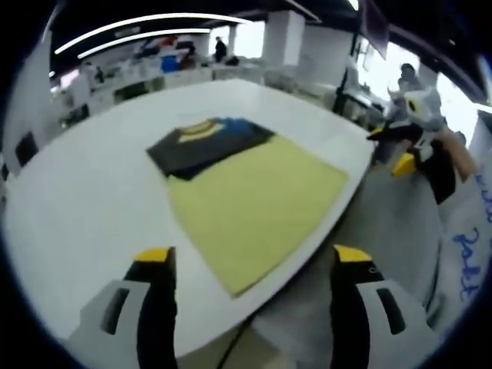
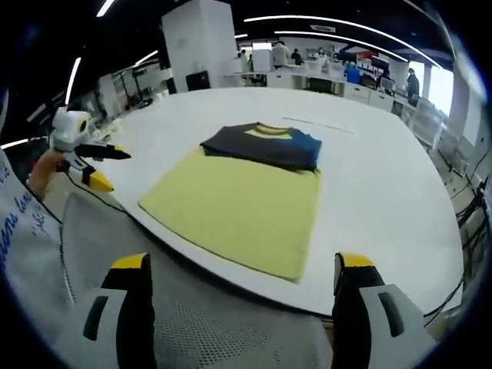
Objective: Fold the garment on the visible template until the final outline fits inside the template.
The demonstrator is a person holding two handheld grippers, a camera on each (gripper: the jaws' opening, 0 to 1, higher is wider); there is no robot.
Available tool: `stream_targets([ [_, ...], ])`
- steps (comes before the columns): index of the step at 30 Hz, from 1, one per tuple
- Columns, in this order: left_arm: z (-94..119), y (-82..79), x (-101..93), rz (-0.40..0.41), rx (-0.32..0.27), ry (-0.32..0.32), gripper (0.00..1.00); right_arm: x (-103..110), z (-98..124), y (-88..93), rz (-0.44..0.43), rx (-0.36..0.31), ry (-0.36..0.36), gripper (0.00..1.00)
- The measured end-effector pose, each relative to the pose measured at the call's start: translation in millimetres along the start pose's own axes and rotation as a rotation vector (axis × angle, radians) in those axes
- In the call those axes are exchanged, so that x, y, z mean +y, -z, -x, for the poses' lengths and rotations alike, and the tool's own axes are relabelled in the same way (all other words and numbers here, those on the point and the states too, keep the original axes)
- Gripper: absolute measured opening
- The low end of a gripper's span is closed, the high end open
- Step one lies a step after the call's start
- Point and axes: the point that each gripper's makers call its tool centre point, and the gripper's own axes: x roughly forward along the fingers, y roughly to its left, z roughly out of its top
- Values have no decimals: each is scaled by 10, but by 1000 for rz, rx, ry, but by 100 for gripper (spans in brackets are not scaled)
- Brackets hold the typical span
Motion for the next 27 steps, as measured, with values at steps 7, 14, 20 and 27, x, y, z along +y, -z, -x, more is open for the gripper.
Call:
stream_targets([
  [7,-43,78,-5,64,28,7,71,-65,-40,67,-11,18,7,94],
  [14,-110,166,-11,88,59,12,63,-142,-89,83,-52,19,8,86],
  [20,-152,281,6,92,88,13,59,-176,-109,116,-42,37,16,84],
  [27,-198,340,-17,134,91,48,51,-131,-139,157,-28,51,-7,83],
])
